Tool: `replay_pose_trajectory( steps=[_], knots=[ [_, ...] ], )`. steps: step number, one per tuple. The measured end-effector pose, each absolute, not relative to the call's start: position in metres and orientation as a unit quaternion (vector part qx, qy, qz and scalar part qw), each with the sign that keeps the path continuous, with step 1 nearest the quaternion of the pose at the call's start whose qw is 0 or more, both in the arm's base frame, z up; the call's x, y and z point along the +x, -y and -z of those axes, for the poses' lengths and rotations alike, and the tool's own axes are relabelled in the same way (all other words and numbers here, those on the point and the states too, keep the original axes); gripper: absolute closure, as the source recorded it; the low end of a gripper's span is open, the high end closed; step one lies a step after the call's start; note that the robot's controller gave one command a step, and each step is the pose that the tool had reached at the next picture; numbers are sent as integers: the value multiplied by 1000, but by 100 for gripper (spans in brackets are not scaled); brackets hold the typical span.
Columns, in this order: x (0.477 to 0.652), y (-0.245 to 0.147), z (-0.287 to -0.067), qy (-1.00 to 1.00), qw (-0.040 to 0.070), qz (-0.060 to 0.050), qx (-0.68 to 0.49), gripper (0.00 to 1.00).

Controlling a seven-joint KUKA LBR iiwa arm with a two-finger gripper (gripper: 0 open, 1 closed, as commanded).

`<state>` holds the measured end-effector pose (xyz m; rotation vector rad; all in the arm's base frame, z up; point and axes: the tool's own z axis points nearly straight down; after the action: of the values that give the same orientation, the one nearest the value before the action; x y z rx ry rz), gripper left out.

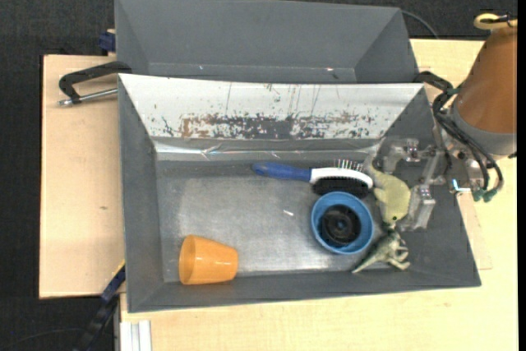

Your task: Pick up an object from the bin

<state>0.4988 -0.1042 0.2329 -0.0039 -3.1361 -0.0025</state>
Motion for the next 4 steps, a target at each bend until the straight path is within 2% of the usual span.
replay_pose_trajectory(
  steps=[1, 2, 3, 4],
  knots=[
    [504, 55, -105, 1000, 3, 2, 25, 0],
    [501, 72, -81, 998, -13, 3, 55, 0],
    [501, 72, -81, 998, -13, 2, 56, 100],
    [531, 105, -177, 999, -8, -2, 48, 100]
  ],
)
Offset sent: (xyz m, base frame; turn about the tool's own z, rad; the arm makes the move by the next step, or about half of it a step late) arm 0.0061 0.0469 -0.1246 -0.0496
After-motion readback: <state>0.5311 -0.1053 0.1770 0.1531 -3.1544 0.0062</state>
